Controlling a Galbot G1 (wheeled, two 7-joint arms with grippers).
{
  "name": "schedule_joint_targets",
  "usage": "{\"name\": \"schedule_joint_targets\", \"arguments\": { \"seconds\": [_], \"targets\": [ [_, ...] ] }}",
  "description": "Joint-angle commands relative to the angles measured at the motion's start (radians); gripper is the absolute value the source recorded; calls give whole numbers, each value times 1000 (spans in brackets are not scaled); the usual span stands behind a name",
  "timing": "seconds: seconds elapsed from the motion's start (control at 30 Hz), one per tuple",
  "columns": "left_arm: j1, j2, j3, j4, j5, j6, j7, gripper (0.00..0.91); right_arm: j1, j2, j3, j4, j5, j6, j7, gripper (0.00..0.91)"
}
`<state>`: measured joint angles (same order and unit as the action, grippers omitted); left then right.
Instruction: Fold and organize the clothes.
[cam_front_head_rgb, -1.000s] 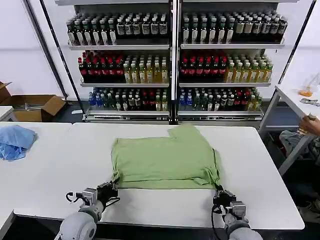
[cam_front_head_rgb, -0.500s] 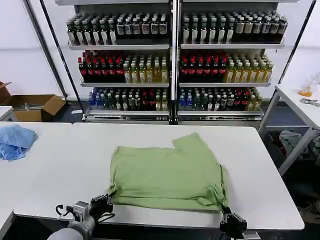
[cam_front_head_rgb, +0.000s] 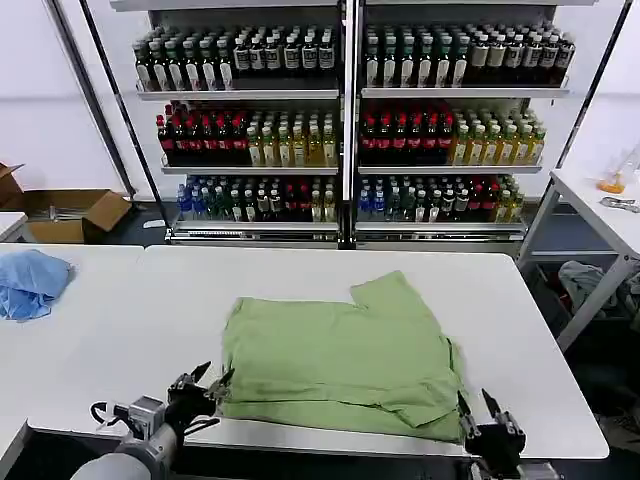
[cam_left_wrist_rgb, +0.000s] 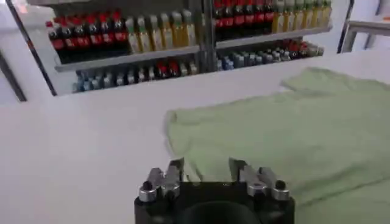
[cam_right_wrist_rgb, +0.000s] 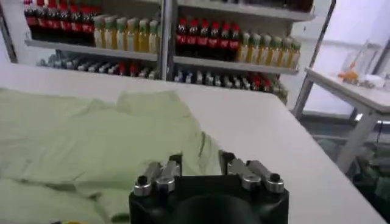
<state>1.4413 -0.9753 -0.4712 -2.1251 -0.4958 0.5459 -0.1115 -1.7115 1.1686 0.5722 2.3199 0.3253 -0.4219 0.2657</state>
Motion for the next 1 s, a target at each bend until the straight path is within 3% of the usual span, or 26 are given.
{"name": "schedule_joint_targets", "arguments": {
  "seconds": [0.03, 0.27, 0.43, 0.63, 1.0],
  "targets": [
    [-355, -49, 86, 245, -21, 13, -17, 907, 425, -71, -70, -221, 165, -53, 45, 907],
    [-596, -109, 225, 469, 53, 30, -21, 907, 758, -79, -255, -514, 244, -111, 101, 907],
    [-689, -137, 297, 580, 61, 32, -20, 907, 933, -54, -334, -671, 270, -133, 104, 907],
    [-740, -164, 344, 659, 71, 31, -21, 907, 1028, -19, -407, -834, 261, -133, 96, 907],
    [-757, -189, 380, 741, 82, 32, -21, 907, 1139, 52, -451, -1034, 257, -127, 65, 907]
  ]
}}
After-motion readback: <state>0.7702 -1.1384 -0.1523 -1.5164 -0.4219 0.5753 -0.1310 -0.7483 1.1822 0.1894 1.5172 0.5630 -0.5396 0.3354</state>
